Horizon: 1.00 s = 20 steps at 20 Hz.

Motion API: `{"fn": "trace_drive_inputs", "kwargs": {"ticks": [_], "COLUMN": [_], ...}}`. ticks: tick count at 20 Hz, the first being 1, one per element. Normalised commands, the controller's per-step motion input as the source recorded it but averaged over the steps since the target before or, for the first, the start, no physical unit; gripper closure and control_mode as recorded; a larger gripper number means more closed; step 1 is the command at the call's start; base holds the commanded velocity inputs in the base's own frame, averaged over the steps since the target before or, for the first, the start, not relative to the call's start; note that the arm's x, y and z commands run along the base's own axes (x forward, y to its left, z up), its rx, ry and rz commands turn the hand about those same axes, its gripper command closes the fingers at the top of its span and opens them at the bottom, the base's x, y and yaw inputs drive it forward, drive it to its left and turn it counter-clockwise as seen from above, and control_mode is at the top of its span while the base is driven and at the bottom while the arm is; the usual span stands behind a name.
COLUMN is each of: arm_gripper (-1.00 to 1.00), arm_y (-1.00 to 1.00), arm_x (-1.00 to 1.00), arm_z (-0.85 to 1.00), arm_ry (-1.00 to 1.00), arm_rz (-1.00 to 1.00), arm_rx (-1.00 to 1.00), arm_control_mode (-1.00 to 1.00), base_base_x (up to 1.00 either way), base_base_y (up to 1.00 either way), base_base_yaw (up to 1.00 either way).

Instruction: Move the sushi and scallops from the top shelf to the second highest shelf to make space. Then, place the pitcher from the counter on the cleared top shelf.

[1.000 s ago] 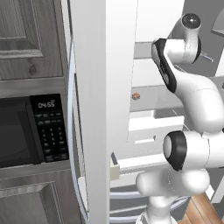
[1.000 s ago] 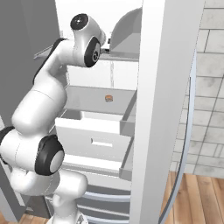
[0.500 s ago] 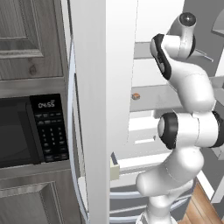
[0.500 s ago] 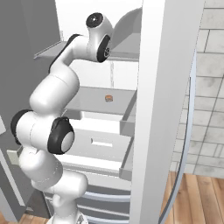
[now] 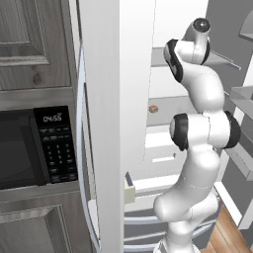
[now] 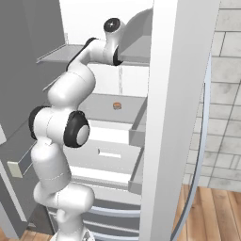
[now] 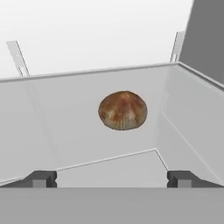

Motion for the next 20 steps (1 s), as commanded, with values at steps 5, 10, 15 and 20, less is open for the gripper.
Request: {"fn": "trace_drive_inputs", "kwargs": {"ticks": [5, 10, 15, 20], "arm_gripper": [-1.00, -1.00, -1.00, 1.00], "arm_y": [-0.20, -0.19, -0.13, -0.04], "arm_x": [0.56, 0.56, 0.53, 0.48], "arm_z": [-0.03, -0.01, -0.07, -0.14], "arm_ry": [0.00, 0.00, 0.00, 0.00], "arm_rz": [0.00, 0.00, 0.00, 0.00], "arm_rx": [0.00, 0.00, 0.00, 0.00], "arm_control_mode": [-1.00, -1.00, -1.00, -1.00], "base_base_x": [0.00, 0.00, 0.00, 0.00], "base_base_y": [0.00, 0.00, 0.00, 0.00], "base_base_yaw": [0.00, 0.00, 0.00, 0.00]}}
